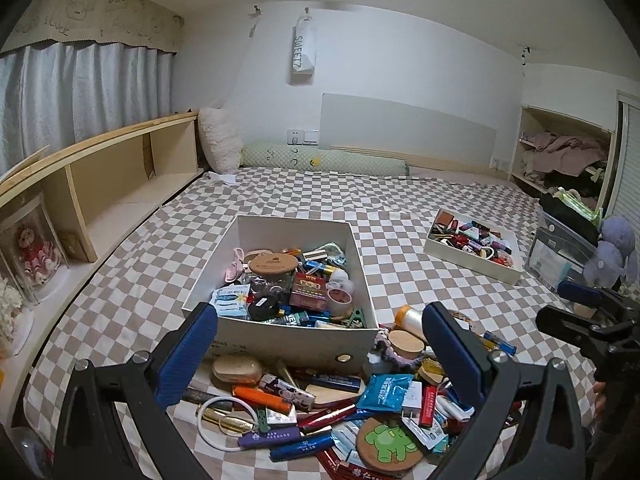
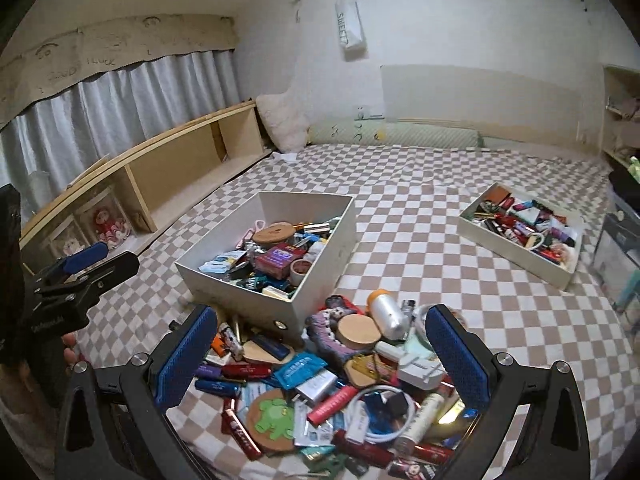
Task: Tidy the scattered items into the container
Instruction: 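Move both open tools back from the box over the item pile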
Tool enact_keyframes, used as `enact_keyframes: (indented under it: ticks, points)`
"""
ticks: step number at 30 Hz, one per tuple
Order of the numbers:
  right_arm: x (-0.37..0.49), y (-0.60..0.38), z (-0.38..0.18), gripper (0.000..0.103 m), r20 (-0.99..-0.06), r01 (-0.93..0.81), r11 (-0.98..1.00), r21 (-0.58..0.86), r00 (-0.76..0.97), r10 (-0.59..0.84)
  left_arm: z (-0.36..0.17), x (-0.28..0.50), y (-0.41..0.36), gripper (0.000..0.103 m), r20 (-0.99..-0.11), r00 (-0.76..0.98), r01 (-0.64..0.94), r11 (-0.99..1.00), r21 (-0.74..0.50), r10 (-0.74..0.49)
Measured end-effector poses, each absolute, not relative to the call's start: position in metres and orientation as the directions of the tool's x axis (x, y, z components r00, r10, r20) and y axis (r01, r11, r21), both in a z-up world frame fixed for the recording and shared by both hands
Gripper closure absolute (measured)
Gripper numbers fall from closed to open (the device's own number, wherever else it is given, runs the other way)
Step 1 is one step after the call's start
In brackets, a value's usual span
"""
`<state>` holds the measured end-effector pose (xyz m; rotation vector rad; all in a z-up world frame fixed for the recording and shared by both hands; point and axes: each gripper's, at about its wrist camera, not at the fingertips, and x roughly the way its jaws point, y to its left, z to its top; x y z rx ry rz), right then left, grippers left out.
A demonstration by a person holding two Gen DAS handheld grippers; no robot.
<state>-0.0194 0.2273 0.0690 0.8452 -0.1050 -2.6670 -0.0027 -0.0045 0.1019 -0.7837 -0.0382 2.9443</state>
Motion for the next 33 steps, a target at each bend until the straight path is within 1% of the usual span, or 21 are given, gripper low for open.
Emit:
enact_keyframes:
  ticks: [4, 7, 13, 24, 29, 33]
  points:
    - [-0.006, 0.236, 0.065, 0.000, -0.495, 0.264, -0.957, 0.121, -0.819, -0.289, 0.100, 0.001, -0.001, 0.000, -0.499, -0.860, -0.091, -0.994, -0.054, 0.106]
    - [-0.002, 0.242, 0.059, 0.000, -0.484, 0.234, -0.968, 0.095, -0.838, -0.250, 0.097, 0.003, 0.002, 0.000, -0.500, -0.859, -0.091, -0.994, -0.053, 0.105]
    - [0.002, 0.255, 0.045, 0.000, -0.505, 0.200, -0.973, 0.115, -0.832, -0.231, 0.091, 0.006, 0.005, 0.000, -0.497, -0.862, -0.085, -0.995, -0.057, 0.102]
    - [0.009, 0.272, 0.028, 0.000, -0.511, 0.138, -0.982, 0.129, -0.840, -0.185, 0.080, 0.007, 0.008, 0.000, -0.506, -0.856, -0.085, -0.994, -0.064, 0.105]
    - [0.007, 0.277, 0.015, 0.000, -0.542, 0.131, -0.977, 0.169, -0.816, -0.203, 0.064, 0.005, 0.012, 0.000, -0.539, -0.835, -0.087, -0.994, -0.067, 0.109]
    - [0.005, 0.279, 0.002, 0.000, -0.570, 0.117, -0.976, 0.184, -0.797, -0.203, 0.047, 0.002, 0.013, 0.000, -0.577, -0.807, -0.087, -0.992, -0.093, 0.125]
